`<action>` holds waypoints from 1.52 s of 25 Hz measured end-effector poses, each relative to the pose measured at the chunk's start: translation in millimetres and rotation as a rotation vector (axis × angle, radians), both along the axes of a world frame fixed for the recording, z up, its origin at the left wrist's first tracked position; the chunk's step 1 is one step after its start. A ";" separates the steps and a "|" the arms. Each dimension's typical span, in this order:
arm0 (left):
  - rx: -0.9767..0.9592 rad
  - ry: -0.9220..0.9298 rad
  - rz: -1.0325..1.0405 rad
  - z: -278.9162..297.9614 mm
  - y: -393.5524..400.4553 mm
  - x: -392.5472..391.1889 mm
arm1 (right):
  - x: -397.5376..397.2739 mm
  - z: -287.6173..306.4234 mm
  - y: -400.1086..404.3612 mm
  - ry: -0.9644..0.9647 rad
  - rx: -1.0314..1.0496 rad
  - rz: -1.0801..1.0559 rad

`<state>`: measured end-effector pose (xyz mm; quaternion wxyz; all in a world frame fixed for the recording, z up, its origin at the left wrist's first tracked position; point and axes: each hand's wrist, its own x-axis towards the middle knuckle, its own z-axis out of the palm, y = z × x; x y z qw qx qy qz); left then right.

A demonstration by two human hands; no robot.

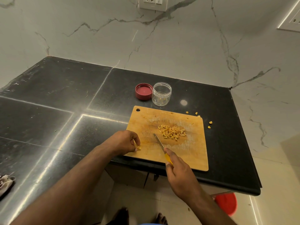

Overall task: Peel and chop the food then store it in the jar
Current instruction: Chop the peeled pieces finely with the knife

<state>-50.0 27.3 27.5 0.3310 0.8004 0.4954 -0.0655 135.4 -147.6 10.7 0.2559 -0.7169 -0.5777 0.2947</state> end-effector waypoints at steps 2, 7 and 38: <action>0.016 -0.010 0.021 -0.5 -0.2 0.1 | -1.0 0.7 -0.5 0.020 0.000 -0.001; 0.082 -0.076 0.094 -2.4 1.2 -1.1 | -0.8 1.9 -2.4 0.057 -0.004 0.002; 0.041 -0.184 0.237 -8.5 19.9 62.1 | 18.8 -0.3 5.9 0.087 -0.013 -0.078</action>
